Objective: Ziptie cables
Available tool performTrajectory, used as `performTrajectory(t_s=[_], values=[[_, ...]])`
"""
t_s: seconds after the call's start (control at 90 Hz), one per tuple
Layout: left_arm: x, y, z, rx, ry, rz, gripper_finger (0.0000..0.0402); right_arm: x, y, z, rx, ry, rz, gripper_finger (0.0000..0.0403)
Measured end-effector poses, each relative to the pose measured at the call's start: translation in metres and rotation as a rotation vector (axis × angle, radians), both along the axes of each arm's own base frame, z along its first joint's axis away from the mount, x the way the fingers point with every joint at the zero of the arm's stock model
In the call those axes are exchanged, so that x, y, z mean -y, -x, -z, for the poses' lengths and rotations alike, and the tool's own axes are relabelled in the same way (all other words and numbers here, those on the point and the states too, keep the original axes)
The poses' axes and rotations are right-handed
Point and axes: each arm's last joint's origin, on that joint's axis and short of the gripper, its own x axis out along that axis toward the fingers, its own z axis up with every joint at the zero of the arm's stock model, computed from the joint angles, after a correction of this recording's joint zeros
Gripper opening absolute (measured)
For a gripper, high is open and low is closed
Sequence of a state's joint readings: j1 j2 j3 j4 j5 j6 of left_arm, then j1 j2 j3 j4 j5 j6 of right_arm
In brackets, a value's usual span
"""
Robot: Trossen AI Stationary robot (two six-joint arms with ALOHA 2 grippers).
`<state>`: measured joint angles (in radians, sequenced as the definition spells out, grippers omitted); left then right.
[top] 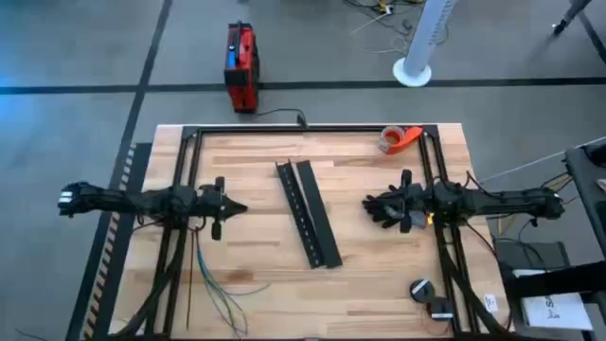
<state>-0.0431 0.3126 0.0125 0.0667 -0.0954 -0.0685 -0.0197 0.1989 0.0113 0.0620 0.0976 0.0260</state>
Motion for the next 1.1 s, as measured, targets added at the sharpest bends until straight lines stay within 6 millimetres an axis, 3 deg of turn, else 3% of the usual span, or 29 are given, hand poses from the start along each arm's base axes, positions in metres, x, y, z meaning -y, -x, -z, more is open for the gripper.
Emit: performTrajectory(t_s=[0.622, 0.878, 1.1], values=[[0.0, 0.0, 0.0, 0.0, 0.0, 0.0, 0.0011, 0.0, 0.0, 0.0, 0.004, -0.004, 0.001, 0.0008], [0.0, 0.0, 0.0, 0.0, 0.0, 0.0, 0.0011, 0.001, -0.001, -0.008, 0.156, -0.515, 0.085, 0.0008], [0.0, 0.0, 0.0, 0.001, 0.0, 0.0, 0.0011, 0.003, -0.001, -0.022, 0.317, -0.519, 0.116, 0.0008]])
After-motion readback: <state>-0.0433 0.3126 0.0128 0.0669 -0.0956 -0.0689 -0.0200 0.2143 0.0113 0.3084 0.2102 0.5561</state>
